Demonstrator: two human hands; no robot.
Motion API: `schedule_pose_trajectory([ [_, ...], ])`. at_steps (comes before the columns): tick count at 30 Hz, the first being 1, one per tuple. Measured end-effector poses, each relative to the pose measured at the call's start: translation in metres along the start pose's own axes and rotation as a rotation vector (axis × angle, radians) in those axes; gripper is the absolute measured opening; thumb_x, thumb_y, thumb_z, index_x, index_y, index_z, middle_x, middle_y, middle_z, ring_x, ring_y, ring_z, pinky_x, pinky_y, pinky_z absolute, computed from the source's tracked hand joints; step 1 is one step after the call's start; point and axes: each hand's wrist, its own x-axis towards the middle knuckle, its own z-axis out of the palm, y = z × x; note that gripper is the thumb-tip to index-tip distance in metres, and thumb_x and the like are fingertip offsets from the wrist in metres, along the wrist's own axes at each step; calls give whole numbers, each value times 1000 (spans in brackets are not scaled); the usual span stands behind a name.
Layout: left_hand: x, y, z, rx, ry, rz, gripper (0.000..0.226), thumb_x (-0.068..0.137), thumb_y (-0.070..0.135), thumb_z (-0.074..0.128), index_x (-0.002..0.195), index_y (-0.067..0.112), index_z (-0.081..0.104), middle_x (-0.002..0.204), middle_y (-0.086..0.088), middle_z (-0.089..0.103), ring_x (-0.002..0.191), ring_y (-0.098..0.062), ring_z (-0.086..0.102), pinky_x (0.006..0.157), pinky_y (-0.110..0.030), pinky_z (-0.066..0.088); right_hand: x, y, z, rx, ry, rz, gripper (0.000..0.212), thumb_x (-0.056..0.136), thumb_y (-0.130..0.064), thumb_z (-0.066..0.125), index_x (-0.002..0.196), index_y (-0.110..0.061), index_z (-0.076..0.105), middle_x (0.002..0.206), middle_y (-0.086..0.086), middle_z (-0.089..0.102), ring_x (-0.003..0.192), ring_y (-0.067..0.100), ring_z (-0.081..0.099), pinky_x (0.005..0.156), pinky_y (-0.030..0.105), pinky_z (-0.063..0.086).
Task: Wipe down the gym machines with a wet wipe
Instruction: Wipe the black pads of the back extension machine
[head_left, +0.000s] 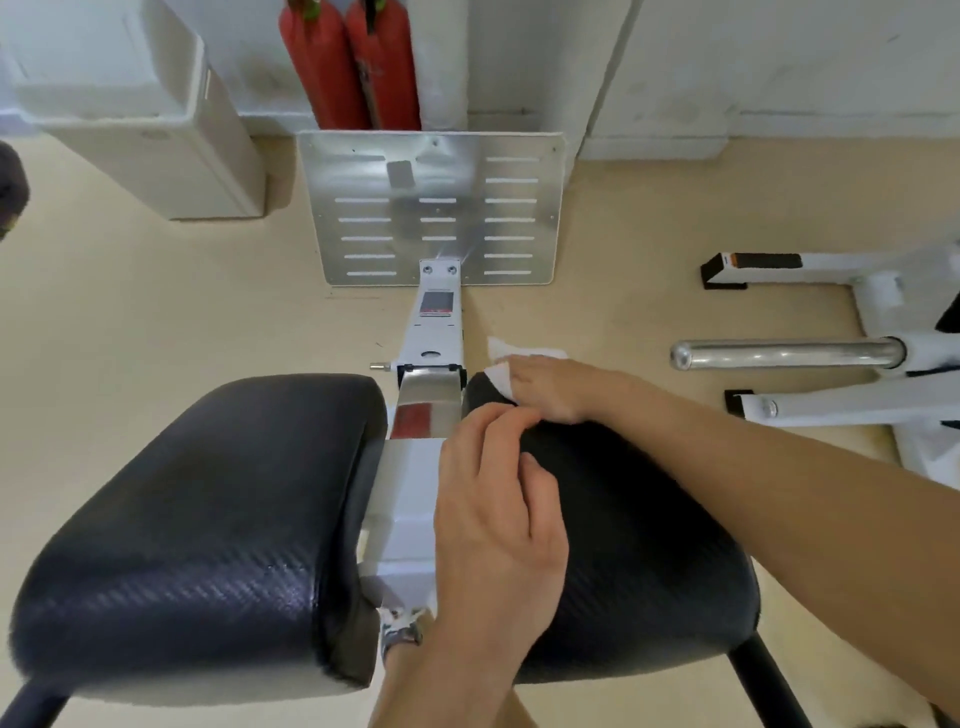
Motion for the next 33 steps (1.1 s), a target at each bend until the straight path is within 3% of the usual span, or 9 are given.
schedule_pose_trajectory([
  [2,7,-2,-5,-118,45,-104,34,89,20,37,118,20,55,115,8,54,110,-7,49,95,-17,38,4,-29,1,-117,-18,-149,31,90,-38,30,94,-24,58,111,0,58,106,28,51,93,42,41],
  [5,24,-17,-19,-197,41,-264,37,94,23,37,128,23,51,121,12,52,115,-2,47,97,-13,36,-37,-79,3,-45,65,-298,35,92,-30,39,113,-14,63,123,6,58,115,22,47,99,40,38],
  [10,25,-22,-30,-379,-429,-482,39,102,41,31,138,36,46,140,18,47,130,1,39,114,-26,28,-111,-103,24,207,283,-215,26,88,-36,50,104,-28,70,115,-15,62,103,-4,48,89,7,29],
  [15,34,-24,-14,-351,-569,-492,57,93,57,31,119,10,51,133,-7,50,131,-23,38,112,-45,28,-136,-93,13,885,516,-69,25,87,-15,56,80,-27,78,92,-12,74,90,7,68,80,18,51],
  [19,48,-33,7,-81,-537,-505,44,97,33,39,134,9,37,147,-10,31,139,-28,28,114,-41,24,-147,-64,32,583,792,271,31,92,-18,56,102,-46,66,98,-35,65,101,-9,58,82,1,39],
  [24,77,-35,13,-161,-482,-768,39,99,20,36,136,8,35,127,-9,49,117,-26,48,88,-27,36,-134,-61,49,283,769,418,29,93,-28,50,118,-32,65,116,-19,65,105,1,56,84,16,34],
  [27,55,-22,4,-102,-475,-685,26,100,21,35,125,15,39,113,-1,53,106,-17,51,79,-20,38,-135,-60,49,308,786,430,29,93,-26,50,117,-28,66,117,-12,66,106,8,58,87,22,39],
  [30,-6,-13,-4,88,-423,-458,57,101,38,28,152,18,14,155,-1,28,141,-18,29,110,-24,24,-137,-61,48,312,778,421,31,95,-26,47,120,-25,65,120,-10,66,110,10,57,93,26,40],
  [33,-69,-1,-6,183,-193,-210,59,100,48,18,153,24,4,157,15,8,142,7,6,106,0,6,-140,-63,47,329,789,411,31,96,-24,45,119,-26,65,118,-11,66,108,8,58,90,22,38],
])
